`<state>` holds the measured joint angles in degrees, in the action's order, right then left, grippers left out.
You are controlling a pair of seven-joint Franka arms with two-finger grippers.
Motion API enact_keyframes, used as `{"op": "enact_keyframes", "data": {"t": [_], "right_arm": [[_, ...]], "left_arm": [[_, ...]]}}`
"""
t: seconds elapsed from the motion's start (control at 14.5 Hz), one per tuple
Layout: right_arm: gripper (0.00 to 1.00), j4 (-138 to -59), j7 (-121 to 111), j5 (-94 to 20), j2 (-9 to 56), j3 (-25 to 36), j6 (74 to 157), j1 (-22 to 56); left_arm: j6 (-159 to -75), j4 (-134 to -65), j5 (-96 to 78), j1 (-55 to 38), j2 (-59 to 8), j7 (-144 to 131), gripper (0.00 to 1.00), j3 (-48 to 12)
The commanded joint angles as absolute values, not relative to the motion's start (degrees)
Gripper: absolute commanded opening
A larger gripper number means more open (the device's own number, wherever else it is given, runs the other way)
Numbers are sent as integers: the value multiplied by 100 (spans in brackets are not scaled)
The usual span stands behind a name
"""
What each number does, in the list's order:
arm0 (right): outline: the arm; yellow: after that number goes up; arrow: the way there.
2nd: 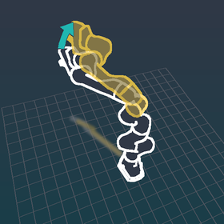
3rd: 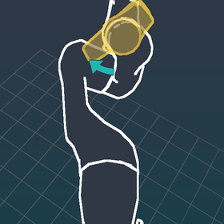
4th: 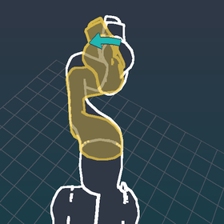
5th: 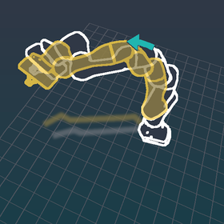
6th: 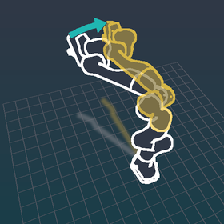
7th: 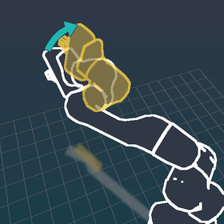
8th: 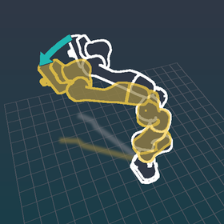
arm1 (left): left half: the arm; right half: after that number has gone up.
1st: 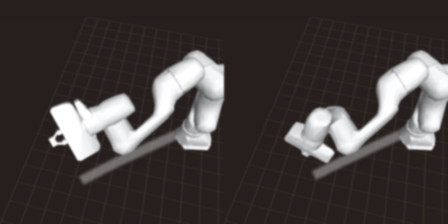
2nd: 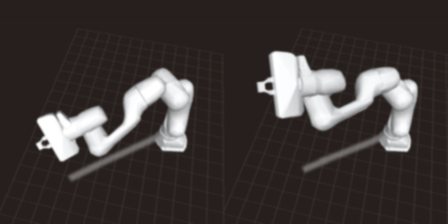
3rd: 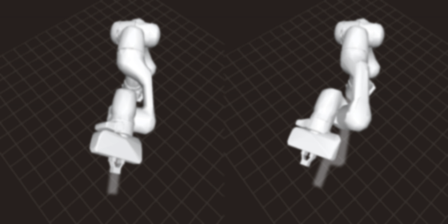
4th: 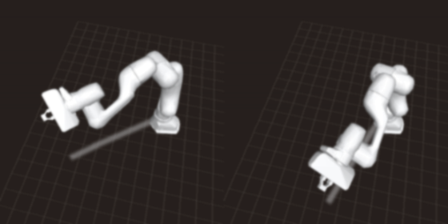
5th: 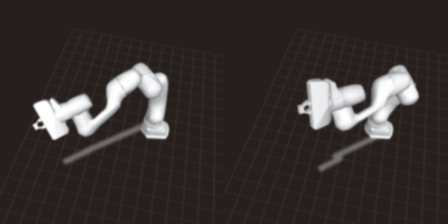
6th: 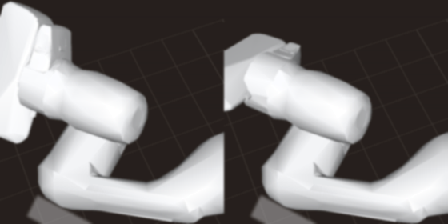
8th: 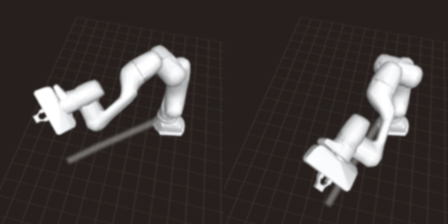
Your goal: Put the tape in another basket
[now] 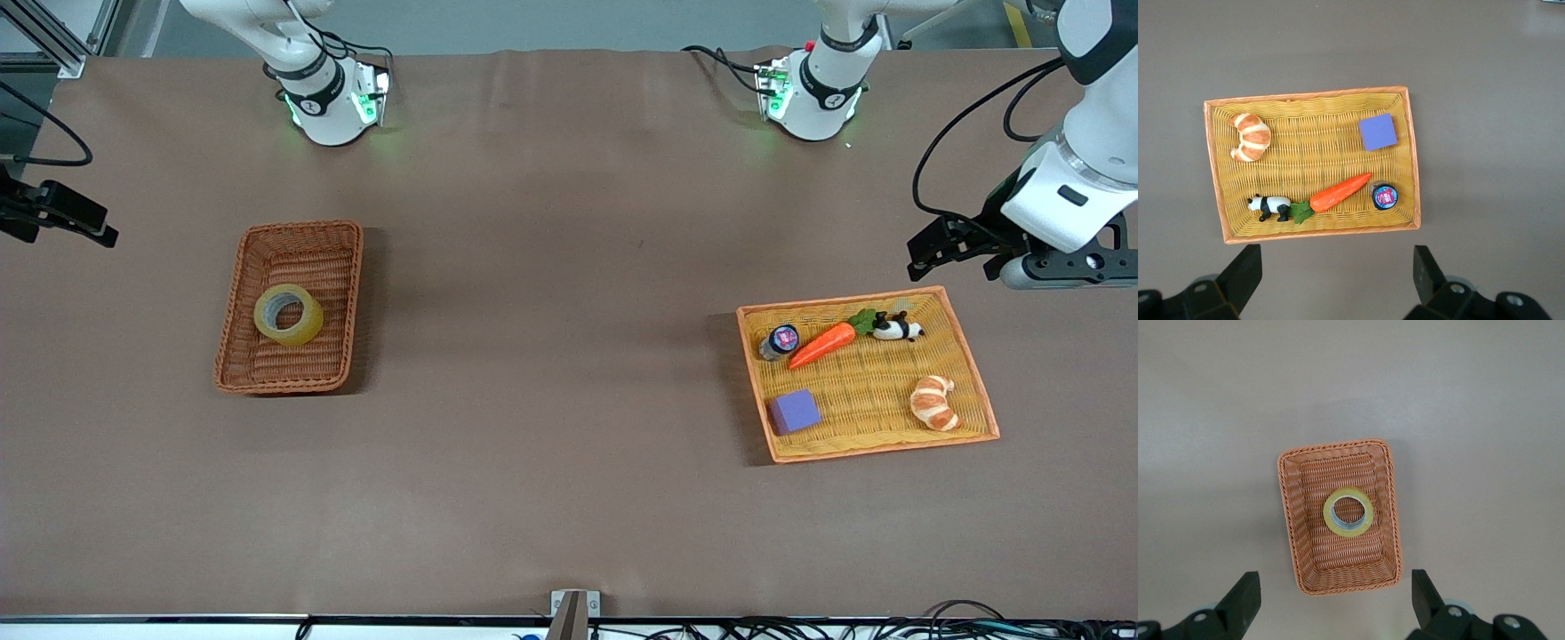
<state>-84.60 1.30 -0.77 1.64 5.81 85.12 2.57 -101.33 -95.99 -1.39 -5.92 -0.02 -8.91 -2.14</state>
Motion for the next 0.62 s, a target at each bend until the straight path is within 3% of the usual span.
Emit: {"op": "enact_keyframes", "data": {"t": [0.0,0.55], "right_arm": [[100,-8543,185,0,70,562,8569,255],[100,-8543,176,-9,79,571,8587,272]], "left_arm": [[-10020,-9492,-167,-580,9,-967,100,-237],[-10002,-9492,-167,-563,9,-870,100,-237]]}}
